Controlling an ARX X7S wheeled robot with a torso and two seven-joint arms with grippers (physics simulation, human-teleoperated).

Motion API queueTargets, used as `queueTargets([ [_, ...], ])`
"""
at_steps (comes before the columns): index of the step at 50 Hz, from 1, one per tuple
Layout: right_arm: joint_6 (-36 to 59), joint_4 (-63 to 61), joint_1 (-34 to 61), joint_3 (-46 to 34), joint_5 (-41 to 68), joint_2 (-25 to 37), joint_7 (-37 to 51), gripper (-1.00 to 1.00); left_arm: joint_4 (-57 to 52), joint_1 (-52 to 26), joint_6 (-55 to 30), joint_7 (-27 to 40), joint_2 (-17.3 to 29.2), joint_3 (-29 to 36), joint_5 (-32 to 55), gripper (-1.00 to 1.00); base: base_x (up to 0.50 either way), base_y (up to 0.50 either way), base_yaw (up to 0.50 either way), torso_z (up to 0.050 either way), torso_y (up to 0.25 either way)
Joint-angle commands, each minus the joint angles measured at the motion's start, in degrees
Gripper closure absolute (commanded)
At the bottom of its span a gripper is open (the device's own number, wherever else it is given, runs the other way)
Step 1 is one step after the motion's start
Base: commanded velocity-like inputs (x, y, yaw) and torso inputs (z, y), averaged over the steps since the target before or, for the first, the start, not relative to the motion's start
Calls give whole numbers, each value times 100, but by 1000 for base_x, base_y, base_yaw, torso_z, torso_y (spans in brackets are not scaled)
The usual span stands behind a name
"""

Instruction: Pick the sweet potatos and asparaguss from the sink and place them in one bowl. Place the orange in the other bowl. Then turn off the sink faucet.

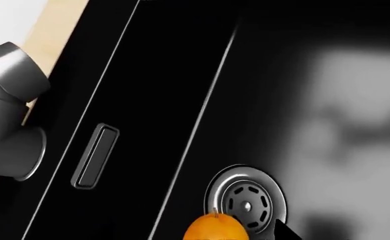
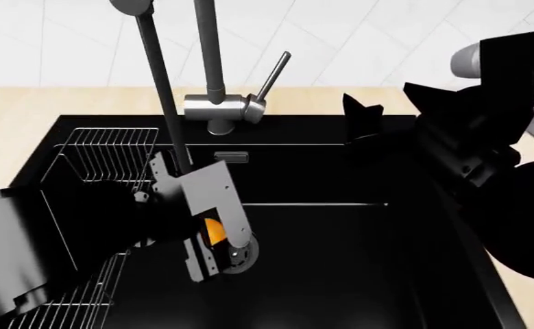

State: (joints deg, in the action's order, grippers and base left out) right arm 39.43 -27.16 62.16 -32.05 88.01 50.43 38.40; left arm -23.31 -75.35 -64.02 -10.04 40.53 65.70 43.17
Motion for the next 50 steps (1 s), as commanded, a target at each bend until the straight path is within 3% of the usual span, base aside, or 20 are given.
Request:
queueTargets([
  [1, -72, 14, -100, 10, -58, 13, -62, -100, 430, -113, 139, -258, -210, 412, -393, -100, 0, 0, 0, 0, 0],
  [50, -140, 35, -243, -11, -133, 23, -140, -100, 1803, 254, 891, -601, -673, 1199, -1131, -100, 0, 0, 0, 0, 0],
])
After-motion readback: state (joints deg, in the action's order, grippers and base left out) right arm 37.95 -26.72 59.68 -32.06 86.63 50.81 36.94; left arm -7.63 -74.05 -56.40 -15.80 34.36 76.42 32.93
